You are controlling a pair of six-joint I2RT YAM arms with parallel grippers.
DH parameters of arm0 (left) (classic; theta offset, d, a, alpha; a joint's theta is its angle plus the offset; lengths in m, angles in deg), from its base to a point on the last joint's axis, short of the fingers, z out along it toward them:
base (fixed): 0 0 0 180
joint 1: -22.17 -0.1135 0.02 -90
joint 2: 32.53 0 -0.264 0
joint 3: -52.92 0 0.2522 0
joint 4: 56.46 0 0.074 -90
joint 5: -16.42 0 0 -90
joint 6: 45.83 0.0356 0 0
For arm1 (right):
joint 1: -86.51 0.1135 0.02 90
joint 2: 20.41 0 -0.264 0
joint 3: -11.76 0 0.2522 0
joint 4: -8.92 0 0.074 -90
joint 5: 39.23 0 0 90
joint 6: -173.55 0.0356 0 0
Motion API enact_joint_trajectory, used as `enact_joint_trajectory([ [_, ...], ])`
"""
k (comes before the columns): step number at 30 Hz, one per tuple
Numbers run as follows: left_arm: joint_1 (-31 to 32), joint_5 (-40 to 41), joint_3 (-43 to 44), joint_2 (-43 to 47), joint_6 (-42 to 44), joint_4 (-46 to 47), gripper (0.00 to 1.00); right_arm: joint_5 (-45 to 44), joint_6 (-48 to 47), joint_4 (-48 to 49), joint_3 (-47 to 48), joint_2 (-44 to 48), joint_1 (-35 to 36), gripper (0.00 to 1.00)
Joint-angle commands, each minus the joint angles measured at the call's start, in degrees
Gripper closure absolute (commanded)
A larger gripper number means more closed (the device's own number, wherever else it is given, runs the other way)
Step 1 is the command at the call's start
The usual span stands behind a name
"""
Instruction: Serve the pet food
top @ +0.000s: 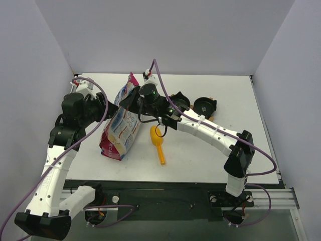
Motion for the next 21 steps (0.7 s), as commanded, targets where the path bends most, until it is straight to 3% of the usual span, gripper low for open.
enact_joint_trajectory([
  [1,0.4,0.8,2.9,-1.6,-0.6,3.7,0.52,1.6,1.1,5.0,-0.5,1.7,0.0,1.0],
  [9,0.5,1.6,1.9,-2.5,-0.6,5.1,0.56,1.6,1.5,4.9,-0.3,1.4,-0.1,1.0],
  [14,0.6,2.6,2.9,-1.5,-0.2,5.0,0.45,1.6,1.5,4.5,0.0,1.2,0.0,1.0],
  [21,0.8,4.4,6.9,-3.6,-0.2,4.1,0.47,3.6,0.9,8.7,-4.1,3.1,-0.2,1.0],
])
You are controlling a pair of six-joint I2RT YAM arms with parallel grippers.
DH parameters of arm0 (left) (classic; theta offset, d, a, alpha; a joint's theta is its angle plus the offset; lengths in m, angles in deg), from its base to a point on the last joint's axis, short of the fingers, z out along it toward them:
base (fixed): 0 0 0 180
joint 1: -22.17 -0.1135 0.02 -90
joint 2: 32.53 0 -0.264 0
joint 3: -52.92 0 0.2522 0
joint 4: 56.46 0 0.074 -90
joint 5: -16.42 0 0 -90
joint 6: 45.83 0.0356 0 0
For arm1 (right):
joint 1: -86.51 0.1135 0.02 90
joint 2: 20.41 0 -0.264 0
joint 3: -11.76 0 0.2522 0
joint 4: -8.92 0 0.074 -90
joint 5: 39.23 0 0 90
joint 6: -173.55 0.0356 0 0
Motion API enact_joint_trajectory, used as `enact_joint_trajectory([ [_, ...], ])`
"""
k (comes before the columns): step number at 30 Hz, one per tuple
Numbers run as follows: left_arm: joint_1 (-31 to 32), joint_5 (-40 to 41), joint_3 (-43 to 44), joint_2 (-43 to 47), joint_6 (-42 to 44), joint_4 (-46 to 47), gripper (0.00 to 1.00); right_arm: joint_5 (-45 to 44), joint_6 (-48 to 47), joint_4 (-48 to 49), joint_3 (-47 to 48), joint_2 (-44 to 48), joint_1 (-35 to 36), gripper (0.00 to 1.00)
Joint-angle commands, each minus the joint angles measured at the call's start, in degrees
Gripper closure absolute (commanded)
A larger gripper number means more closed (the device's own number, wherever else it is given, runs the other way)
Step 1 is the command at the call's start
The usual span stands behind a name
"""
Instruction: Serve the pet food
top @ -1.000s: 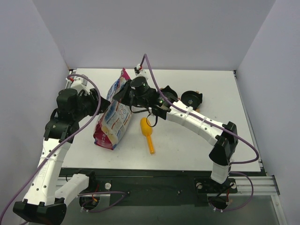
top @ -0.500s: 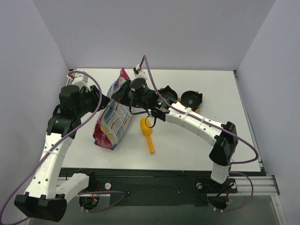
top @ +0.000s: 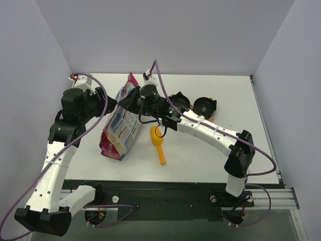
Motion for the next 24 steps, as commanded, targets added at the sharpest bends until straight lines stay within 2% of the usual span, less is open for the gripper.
enact_joint_trajectory([
  [1,0.4,1.0,5.4,-1.9,-0.1,2.3,0.48,3.4,-0.2,7.2,-3.4,3.2,-0.4,1.0],
  [4,0.6,-0.2,5.8,-3.3,-0.9,3.3,0.48,4.8,-0.8,7.5,-4.1,3.2,-0.8,1.0],
  [10,1.5,-0.3,4.7,-5.3,-1.5,5.1,0.48,7.9,-2.0,14.4,-9.0,3.9,-1.5,1.0],
  [15,2.6,0.3,4.0,-5.6,-1.5,6.4,0.55,9.3,-1.0,18.3,-11.7,4.4,-2.1,1.0],
  [20,2.8,2.7,4.0,-6.0,0.1,5.1,0.69,9.3,-0.9,18.8,-12.9,4.9,-2.4,1.0],
  [24,2.9,3.9,3.4,-5.2,0.9,5.7,0.71,9.2,-0.9,18.8,-14.2,5.3,-2.5,1.0],
])
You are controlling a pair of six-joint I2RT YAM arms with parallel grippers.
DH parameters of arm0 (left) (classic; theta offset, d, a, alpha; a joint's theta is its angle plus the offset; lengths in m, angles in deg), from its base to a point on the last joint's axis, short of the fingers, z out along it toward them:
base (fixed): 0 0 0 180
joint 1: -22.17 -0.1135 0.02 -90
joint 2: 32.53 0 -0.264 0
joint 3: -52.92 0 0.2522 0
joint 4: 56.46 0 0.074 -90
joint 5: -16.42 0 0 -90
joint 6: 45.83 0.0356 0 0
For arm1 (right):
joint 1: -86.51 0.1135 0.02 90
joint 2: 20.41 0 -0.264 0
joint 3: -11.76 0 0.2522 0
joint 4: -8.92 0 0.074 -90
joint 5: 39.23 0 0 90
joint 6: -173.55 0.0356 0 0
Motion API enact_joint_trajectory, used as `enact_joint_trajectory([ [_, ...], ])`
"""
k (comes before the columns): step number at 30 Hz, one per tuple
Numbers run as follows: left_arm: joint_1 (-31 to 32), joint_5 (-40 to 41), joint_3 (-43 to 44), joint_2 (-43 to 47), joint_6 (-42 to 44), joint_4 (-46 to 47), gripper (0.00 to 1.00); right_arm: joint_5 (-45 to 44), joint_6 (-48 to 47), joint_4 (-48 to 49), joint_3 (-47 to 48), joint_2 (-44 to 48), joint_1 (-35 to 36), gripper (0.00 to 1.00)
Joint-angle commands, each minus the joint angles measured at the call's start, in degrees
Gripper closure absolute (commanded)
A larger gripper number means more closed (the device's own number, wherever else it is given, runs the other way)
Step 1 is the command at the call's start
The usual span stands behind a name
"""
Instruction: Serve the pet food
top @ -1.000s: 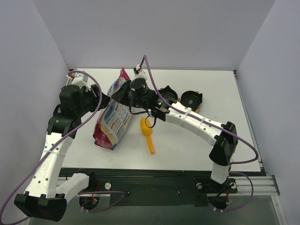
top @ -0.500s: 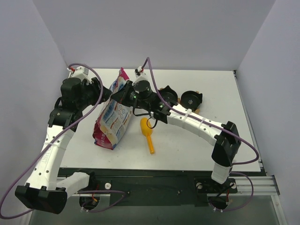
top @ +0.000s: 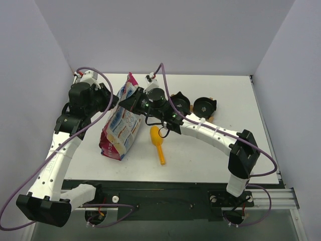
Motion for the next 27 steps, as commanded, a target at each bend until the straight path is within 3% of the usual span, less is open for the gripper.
enact_joint_trajectory([
  [1,0.3,2.1,-0.1,0.8,2.0,3.0,0.73,1.3,-0.5,0.4,-2.3,2.7,-0.2,1.0],
  [10,0.4,0.9,-0.2,0.0,3.1,3.3,0.74,1.6,-1.4,-0.8,-2.5,2.8,-0.3,1.0],
  [15,0.4,-0.7,1.7,-0.5,4.0,3.0,0.5,1.6,-1.8,-0.1,-3.3,3.1,0.0,1.0],
  [23,0.8,0.3,3.8,-2.0,3.4,2.2,0.37,1.7,-2.1,-0.4,-3.3,3.2,0.1,1.0],
  [27,1.2,0.9,3.8,-2.9,3.4,2.5,0.37,1.5,-2.1,-0.3,-3.4,3.3,0.2,1.0],
])
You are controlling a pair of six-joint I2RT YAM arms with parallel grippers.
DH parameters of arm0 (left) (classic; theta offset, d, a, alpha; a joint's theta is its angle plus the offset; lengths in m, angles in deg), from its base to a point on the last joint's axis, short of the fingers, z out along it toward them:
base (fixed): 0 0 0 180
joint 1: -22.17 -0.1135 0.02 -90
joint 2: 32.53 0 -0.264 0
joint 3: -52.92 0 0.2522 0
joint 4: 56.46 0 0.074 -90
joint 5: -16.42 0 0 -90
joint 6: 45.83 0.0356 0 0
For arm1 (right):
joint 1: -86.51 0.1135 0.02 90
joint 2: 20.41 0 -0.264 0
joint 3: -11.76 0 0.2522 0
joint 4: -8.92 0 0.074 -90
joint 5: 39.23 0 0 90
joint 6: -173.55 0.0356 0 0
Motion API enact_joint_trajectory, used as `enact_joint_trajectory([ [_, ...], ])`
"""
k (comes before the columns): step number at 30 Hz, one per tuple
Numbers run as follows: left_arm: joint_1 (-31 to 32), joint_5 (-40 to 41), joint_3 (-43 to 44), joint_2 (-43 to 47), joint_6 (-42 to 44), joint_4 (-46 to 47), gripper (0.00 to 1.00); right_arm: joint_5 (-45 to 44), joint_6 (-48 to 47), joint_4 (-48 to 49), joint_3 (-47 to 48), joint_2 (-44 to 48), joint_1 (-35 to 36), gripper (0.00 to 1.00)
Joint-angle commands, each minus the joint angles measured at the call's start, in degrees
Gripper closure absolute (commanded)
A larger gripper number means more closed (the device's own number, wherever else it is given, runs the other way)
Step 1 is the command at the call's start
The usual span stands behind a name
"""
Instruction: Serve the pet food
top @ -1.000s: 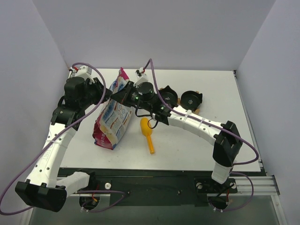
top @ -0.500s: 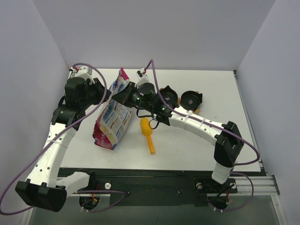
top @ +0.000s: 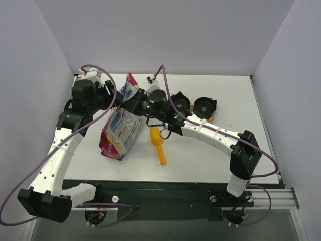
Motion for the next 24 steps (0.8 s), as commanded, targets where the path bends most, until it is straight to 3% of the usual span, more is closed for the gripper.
enact_joint_trajectory([
  [1,0.7,0.4,2.0,-0.7,0.3,3.0,0.37,1.0,-1.4,-1.2,-0.5,2.1,0.4,1.0],
  [15,1.5,4.6,2.8,-4.4,0.6,5.0,0.53,0.9,-1.9,-2.9,2.0,1.4,0.8,1.0],
  [19,1.5,6.8,2.9,-4.6,0.5,6.7,0.53,0.8,-2.1,-3.3,2.0,1.4,0.8,1.0],
  [24,1.5,6.1,5.7,-6.9,-0.1,7.4,0.44,1.0,-2.2,-3.7,2.5,1.0,0.7,1.0],
])
